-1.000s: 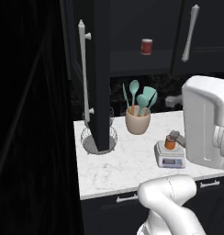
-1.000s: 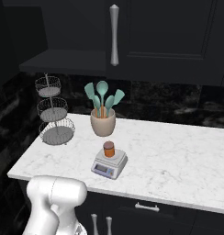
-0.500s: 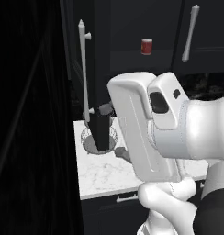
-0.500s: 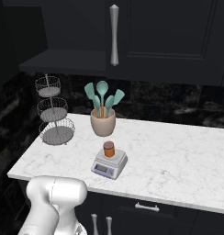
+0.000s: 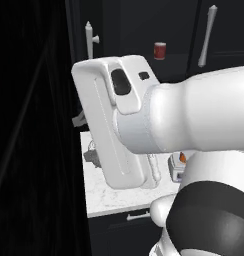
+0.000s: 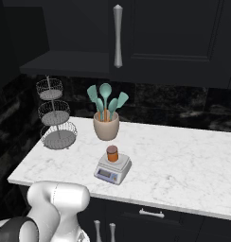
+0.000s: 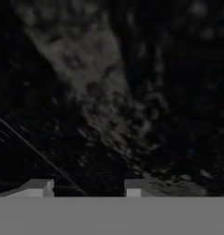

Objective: Pick the jam and place it on the digital scale for weighing, and close the cabinet.

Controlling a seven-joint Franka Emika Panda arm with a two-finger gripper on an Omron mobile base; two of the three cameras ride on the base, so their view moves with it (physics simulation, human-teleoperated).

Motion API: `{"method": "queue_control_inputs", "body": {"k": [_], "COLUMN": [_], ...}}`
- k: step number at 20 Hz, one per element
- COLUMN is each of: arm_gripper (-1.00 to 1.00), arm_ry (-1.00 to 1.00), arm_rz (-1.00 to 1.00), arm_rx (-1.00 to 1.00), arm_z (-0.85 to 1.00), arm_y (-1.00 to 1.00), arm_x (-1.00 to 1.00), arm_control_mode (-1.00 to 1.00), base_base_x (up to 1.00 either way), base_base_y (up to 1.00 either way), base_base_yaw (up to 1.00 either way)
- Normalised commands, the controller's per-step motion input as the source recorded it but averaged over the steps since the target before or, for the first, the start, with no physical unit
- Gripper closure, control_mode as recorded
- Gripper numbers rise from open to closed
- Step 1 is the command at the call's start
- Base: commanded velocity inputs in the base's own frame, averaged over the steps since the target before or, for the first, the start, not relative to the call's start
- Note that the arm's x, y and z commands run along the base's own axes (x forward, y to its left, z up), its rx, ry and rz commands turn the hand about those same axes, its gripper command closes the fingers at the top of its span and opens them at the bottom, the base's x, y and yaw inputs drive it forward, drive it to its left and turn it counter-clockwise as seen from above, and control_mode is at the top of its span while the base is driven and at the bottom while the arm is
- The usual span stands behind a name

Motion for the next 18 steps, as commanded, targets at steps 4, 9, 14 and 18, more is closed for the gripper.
{"method": "queue_control_inputs", "body": {"k": [4, 9, 14, 18], "arm_gripper": [-1.0, -1.0, -1.0, -1.0], "arm_ry": [0.0, -0.01, -0.07, -0.08], "arm_rz": [0.0, -0.03, -0.03, -0.01], "arm_rx": [0.0, 0.0, 0.03, 0.07], "arm_z": [-0.1, -0.47, -0.59, -0.47], "arm_y": [0.65, 0.4, -0.11, 0.02], "arm_x": [0.95, 1.0, 0.97, 0.97], "arm_control_mode": [-1.0, -1.0, -1.0, -1.0], "base_base_x": [0.0, 0.0, 0.0, 0.0], "base_base_y": [0.0, 0.0, 0.0, 0.0], "base_base_yaw": [0.0, 0.0, 0.0, 0.0]}}
